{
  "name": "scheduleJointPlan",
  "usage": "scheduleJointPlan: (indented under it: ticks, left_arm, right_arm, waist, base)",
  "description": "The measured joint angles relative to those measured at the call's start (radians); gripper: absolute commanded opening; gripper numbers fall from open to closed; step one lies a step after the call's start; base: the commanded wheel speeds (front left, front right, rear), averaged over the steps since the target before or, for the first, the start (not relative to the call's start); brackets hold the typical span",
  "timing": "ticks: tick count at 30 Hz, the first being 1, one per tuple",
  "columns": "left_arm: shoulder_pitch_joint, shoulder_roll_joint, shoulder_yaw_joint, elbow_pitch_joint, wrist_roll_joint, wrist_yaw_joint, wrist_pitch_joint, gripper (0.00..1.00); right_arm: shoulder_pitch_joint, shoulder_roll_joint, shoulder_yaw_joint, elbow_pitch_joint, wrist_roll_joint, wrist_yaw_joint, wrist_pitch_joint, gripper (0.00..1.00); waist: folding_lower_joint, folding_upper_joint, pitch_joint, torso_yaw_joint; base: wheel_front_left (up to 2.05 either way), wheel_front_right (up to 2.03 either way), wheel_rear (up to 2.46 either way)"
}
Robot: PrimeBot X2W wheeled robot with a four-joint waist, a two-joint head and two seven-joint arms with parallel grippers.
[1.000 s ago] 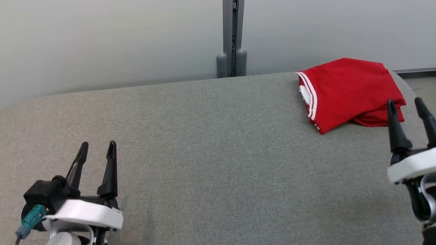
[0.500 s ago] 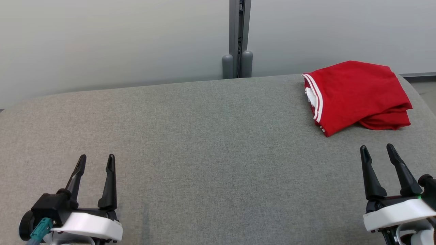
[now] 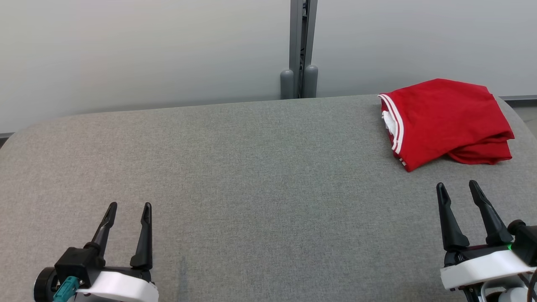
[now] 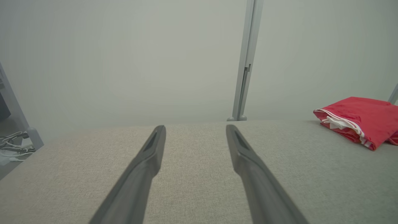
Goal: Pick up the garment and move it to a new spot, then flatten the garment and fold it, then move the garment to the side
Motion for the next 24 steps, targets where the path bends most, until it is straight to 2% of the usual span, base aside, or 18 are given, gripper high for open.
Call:
scheduleJointPlan:
  ticks: [11, 24]
  left_arm:
    - [0.0, -0.049, 0.048, 0.021, 0.044, -0.052, 0.0, 1.0]
    - [-0.001, -0.078, 0.086, 0.041, 0.072, -0.084, 0.0, 1.0]
  right_arm:
    - [0.004, 0.002, 0.012, -0.007, 0.0, 0.0, 0.0, 1.0]
    - [0.004, 0.001, 0.017, -0.014, 0.001, 0.0, -0.001, 1.0]
  waist:
    - [0.0, 0.0, -0.005, -0.003]
    - [0.0, 0.0, -0.003, -0.006]
  base:
    - [0.0, 0.0, 0.0]
    - [0.0, 0.0, 0.0]
